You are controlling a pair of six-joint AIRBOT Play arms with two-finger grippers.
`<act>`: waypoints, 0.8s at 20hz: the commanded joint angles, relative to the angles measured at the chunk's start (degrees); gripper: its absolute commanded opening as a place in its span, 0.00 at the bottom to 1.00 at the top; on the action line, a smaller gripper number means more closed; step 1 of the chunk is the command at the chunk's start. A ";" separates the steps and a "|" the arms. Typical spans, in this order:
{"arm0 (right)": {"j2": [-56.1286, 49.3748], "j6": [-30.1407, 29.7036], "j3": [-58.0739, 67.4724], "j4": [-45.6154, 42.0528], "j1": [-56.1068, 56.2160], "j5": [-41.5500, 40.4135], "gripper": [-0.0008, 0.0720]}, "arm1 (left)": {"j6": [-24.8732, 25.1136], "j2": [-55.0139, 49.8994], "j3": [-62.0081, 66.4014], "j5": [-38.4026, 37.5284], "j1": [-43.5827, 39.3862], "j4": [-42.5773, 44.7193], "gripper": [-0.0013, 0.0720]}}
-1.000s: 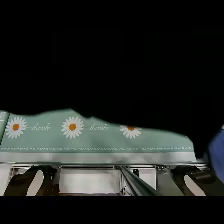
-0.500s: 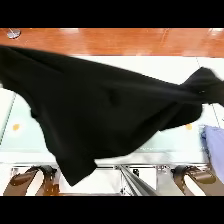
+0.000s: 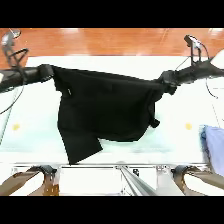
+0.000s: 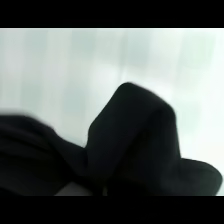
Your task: Fold the shirts.
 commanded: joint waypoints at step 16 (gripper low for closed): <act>0.52 -10.67 -9.73 6.27 -25.42 12.98 0.87 | -2.38 -4.22 -7.39 -33.55 16.87 3.93 0.97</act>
